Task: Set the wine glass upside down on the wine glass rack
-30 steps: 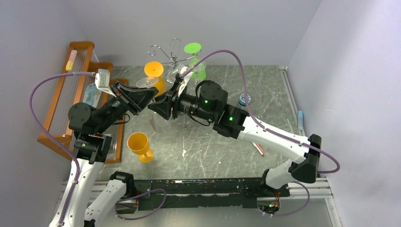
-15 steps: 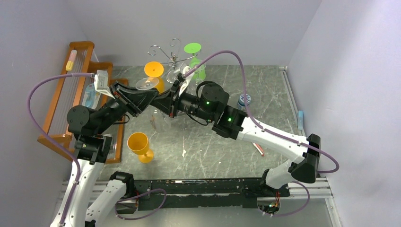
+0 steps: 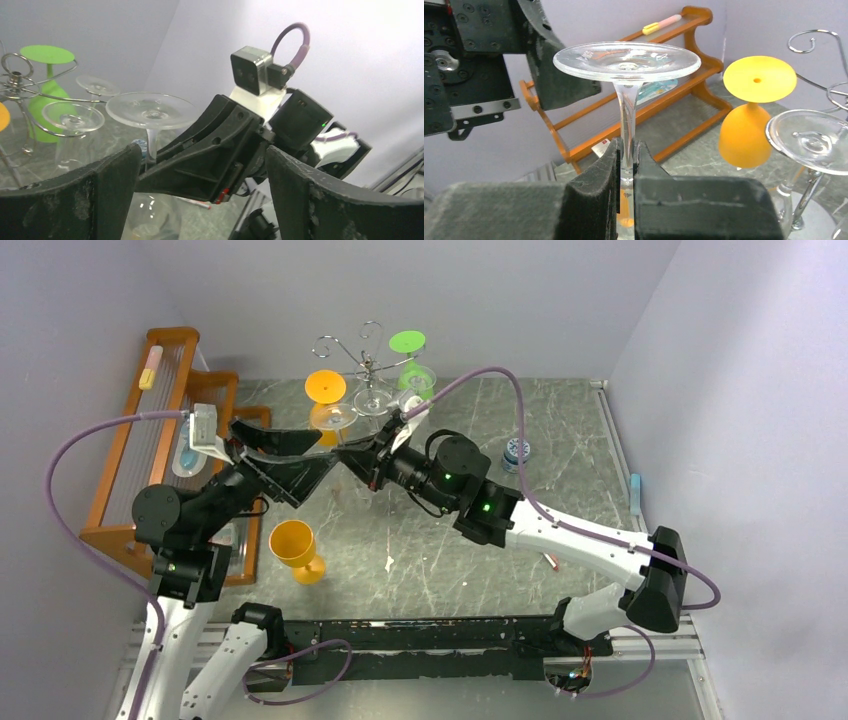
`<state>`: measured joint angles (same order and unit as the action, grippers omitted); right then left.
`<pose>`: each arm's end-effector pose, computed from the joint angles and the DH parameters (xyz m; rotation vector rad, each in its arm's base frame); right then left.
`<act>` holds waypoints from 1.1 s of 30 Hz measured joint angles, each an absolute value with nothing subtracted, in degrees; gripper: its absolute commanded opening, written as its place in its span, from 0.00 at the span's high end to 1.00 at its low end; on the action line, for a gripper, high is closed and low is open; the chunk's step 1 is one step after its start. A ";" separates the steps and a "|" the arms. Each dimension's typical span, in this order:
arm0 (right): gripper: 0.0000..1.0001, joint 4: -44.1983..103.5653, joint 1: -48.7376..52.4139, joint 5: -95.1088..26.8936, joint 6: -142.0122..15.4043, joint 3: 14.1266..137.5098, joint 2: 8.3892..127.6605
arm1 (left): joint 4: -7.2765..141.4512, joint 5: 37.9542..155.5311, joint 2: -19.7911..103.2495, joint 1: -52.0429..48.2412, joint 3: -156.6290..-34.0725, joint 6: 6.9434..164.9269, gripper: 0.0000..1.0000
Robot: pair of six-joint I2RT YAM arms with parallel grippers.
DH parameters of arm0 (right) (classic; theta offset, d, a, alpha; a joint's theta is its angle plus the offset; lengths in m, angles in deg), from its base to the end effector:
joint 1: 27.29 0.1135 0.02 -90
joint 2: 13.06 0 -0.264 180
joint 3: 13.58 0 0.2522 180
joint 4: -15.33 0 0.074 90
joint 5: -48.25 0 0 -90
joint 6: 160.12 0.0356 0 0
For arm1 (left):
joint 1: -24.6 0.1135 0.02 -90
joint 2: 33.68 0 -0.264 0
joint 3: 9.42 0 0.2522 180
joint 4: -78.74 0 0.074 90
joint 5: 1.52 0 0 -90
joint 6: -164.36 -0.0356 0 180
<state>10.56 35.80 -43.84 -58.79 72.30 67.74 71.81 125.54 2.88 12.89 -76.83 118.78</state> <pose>0.1537 0.2999 0.4152 -0.6181 1.3476 1.0439 0.1113 -0.0450 0.4416 0.2531 1.3132 -1.2115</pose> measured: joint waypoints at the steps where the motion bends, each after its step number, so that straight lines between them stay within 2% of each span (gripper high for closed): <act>1: 1.00 9.76 35.78 -44.45 -58.90 71.78 67.50 | 71.75 125.32 2.46 12.89 -76.85 119.37 0.03; 5: 1.00 6.32 35.78 -45.89 -59.92 69.11 65.77 | 70.68 122.74 1.76 12.89 -78.25 124.07 0.03; 10: 1.00 0.12 35.78 -46.48 -62.24 63.65 62.27 | 63.25 116.78 4.50 12.89 -87.52 130.17 0.03; 14: 1.00 -4.74 35.78 -46.07 -64.75 60.52 60.88 | 59.73 115.44 7.40 12.89 -92.22 137.47 0.08; 23: 1.00 -11.10 35.78 -45.17 -71.13 57.66 60.04 | 47.60 117.50 16.06 12.89 -95.89 143.30 0.10; 30: 1.00 -14.44 35.78 -43.68 -74.57 56.15 60.07 | 49.28 122.74 16.26 12.89 -93.83 146.82 0.09; 33: 1.00 -16.21 35.78 -42.59 -75.83 55.25 60.31 | 50.13 124.47 16.67 12.89 -93.72 147.24 0.11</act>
